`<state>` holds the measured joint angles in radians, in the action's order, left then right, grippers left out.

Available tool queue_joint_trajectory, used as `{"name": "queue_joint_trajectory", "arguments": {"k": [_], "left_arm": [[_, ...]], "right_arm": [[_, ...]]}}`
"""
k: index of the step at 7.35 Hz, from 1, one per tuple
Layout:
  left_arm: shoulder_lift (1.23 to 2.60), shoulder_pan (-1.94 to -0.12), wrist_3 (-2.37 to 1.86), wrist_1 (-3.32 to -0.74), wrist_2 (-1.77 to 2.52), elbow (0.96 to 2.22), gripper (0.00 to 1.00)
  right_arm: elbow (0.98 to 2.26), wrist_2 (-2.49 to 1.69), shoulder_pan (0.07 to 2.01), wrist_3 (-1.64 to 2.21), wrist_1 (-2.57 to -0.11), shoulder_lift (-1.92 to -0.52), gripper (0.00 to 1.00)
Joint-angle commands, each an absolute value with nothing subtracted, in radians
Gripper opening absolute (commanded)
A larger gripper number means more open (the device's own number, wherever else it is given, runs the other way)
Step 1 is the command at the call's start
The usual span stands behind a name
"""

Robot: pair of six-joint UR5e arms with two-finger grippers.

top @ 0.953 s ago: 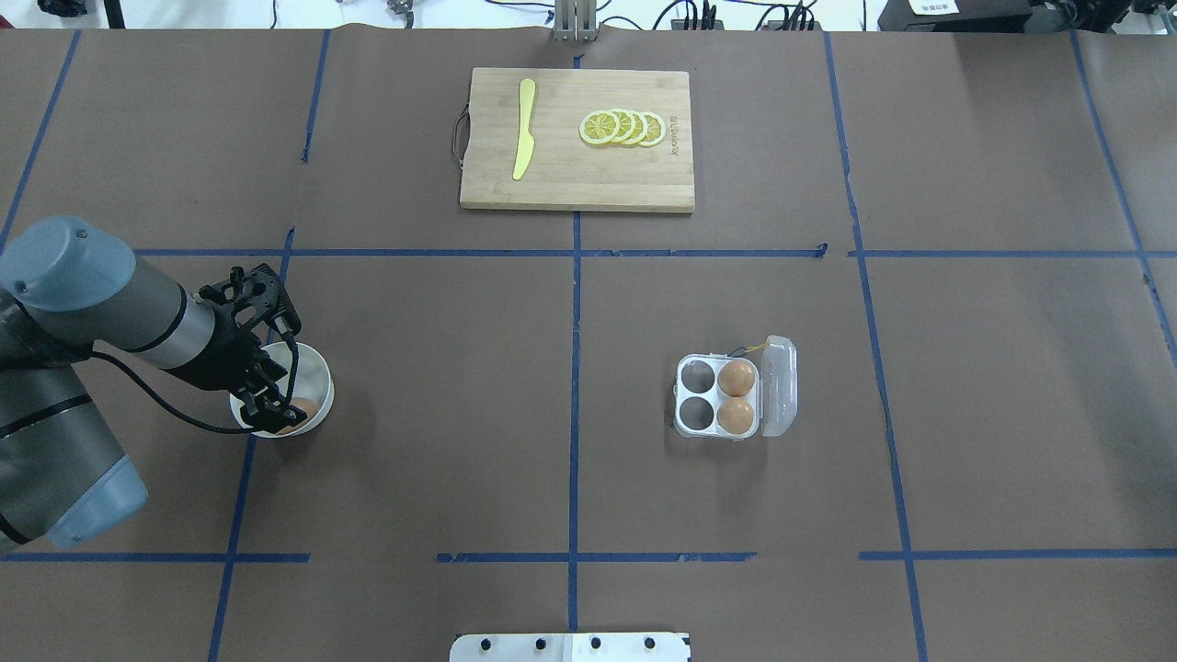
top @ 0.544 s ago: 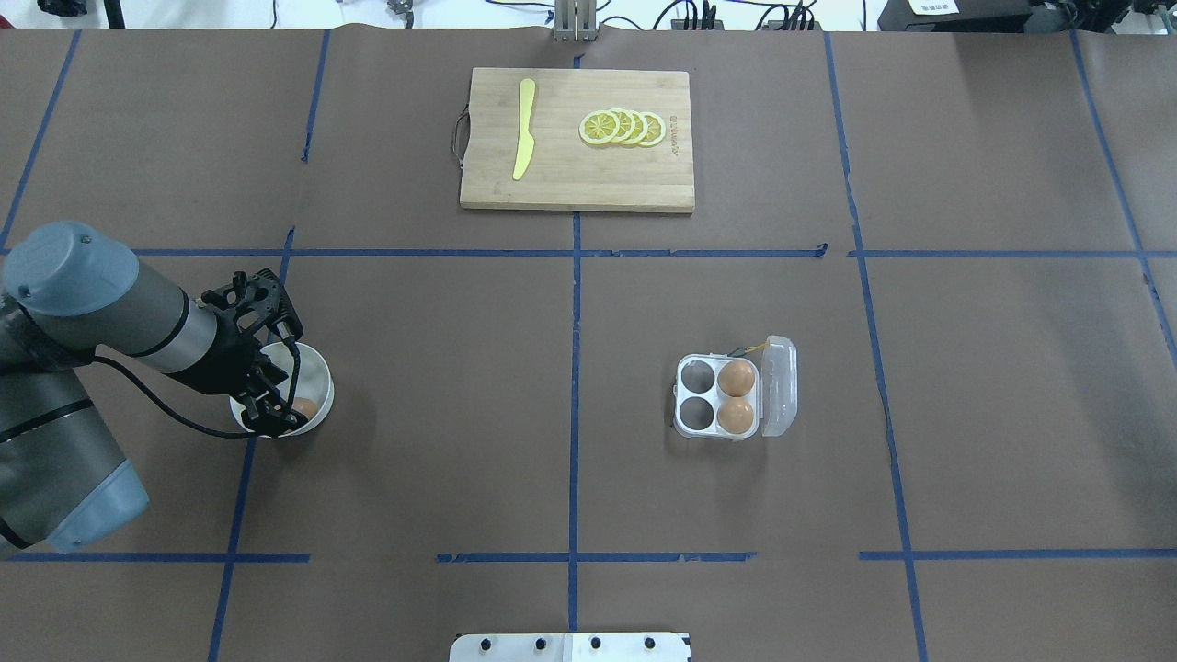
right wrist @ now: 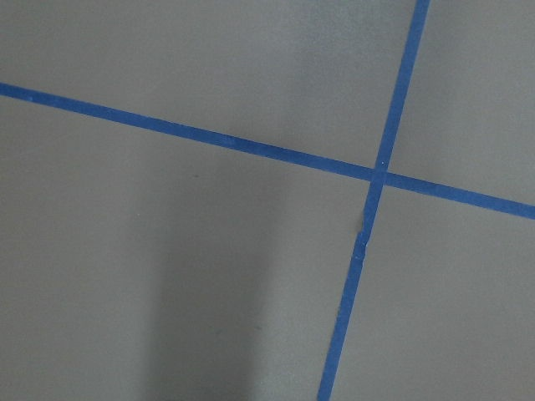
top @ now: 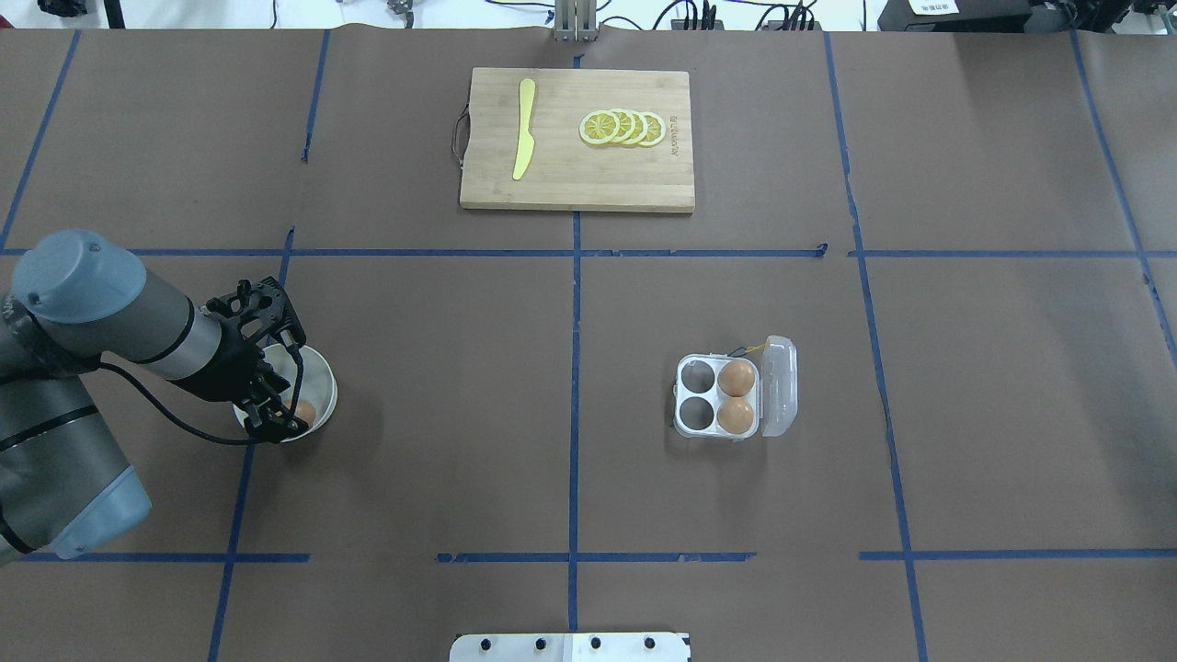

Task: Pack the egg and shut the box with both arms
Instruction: 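Close the left gripper on the brown egg inside the bowl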

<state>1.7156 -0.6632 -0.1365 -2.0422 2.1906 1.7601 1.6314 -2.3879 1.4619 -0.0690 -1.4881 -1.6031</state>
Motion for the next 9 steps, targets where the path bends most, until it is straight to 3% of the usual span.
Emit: {"name": "queue_joint_trajectory", "arguments": {"k": [1,3,4,5,6,9], "left_arm": [[1.715,-0.649,-0.137,-2.023,2.191,1.756,0.70],[1.715,-0.649,-0.130,-2.019,2.189,1.756,0.67],[1.713,-0.649,-0.130,-2.019,2.189,1.756,0.56],[1.713,-0.653,-0.130,-1.985,2.191,1.769,0.26],[1.716,-0.660,-0.130,-1.904,2.187,1.787,0.03],[1.717,-0.689,-0.130,-1.890,2.177,1.825,0.00]], "right_arm": [[1.632,-2.388,1.460,-0.069,-1.488,-1.603,1.00],[1.631,-2.390,1.460,-0.069,-1.488,-1.603,1.00],[1.632,-2.391,1.460,-0.069,-1.488,-1.603,1.00],[1.632,-2.391,1.462,-0.069,-1.488,-1.603,1.00],[1.632,-2.391,1.460,-0.069,-1.488,-1.603,1.00],[1.634,-2.393,1.460,-0.069,-1.488,-1.603,1.00]]}}
